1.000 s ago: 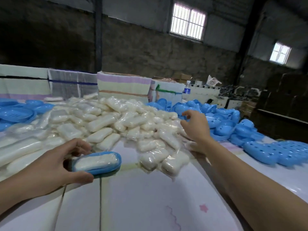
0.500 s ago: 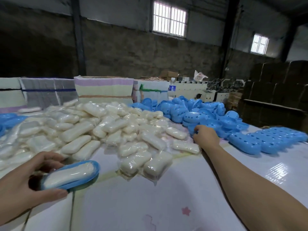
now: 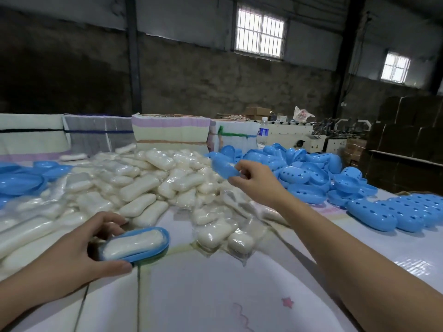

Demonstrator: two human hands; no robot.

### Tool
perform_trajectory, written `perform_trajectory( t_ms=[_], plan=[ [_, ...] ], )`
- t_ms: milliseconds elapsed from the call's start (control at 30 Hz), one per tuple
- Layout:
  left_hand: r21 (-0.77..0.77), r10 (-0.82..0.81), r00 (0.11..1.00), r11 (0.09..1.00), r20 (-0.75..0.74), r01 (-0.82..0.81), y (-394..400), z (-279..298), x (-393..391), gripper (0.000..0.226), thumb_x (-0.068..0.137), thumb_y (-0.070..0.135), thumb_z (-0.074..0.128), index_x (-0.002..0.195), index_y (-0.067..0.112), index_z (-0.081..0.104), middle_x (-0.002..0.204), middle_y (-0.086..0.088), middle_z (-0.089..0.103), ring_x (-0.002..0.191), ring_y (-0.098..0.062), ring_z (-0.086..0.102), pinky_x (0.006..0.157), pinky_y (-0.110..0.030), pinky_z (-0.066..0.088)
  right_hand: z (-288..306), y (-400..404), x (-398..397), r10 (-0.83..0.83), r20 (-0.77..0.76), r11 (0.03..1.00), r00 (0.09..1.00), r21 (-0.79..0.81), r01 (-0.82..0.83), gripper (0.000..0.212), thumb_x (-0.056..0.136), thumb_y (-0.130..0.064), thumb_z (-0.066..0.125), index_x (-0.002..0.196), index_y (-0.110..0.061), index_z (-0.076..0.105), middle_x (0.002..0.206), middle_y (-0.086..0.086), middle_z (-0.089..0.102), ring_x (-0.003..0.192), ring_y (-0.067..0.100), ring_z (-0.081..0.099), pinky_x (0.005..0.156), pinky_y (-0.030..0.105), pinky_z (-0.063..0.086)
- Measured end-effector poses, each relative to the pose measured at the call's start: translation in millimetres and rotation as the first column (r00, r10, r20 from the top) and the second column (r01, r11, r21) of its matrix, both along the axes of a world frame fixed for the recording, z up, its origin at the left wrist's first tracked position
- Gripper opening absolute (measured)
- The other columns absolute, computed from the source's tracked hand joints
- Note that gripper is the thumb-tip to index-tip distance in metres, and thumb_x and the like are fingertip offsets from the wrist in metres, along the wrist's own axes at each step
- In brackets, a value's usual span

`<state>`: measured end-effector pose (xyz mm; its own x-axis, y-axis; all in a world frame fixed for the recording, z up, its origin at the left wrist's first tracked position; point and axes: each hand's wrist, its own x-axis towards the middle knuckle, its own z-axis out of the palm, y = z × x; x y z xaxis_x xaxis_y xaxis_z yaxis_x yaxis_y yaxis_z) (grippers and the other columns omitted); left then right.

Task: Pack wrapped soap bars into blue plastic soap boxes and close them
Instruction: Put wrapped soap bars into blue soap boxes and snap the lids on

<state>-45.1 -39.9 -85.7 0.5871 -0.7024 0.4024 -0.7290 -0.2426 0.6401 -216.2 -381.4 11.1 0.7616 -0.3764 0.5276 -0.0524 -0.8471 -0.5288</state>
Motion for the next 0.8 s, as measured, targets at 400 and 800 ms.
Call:
perform_trajectory(
  t_ms=[400, 800],
  plan=[
    [-0.159, -0.063, 0.976, 0.987, -0.209, 0.030, -2, 24, -32, 0.114, 0.044, 0.056, 0.090, 0.124, 0.080, 0.012, 0.121, 0.024, 0.056, 0.107, 0.006, 0.064, 0.080, -0.010, 0.052, -12, 130, 42, 0.600, 0.018, 0.386, 0.800, 0.869, -0.309, 0.023, 0.096, -0.031, 0.052, 0.077, -0.020, 0.046, 0.055, -0.003, 0.037, 0.047, 0.009, 0.026, 0.042, 0.020, 0.013],
    [-0.093, 0.078, 0.989, 0.992, -0.130, -0.090, 1, 23, -29, 0.057, 0.069, 0.034, 0.093, 0.113, 0.049, 0.061, 0.111, 0.022, 0.064, 0.097, 0.005, 0.062, 0.074, -0.008, 0.050, -22, 122, 34, 0.171, -0.164, 0.984, 0.972, -0.016, -0.176, 0.029, 0.081, -0.048, 0.061, 0.071, -0.021, 0.062, 0.062, -0.004, 0.054, 0.059, 0.010, 0.046, 0.062, 0.037, 0.044]
  ],
)
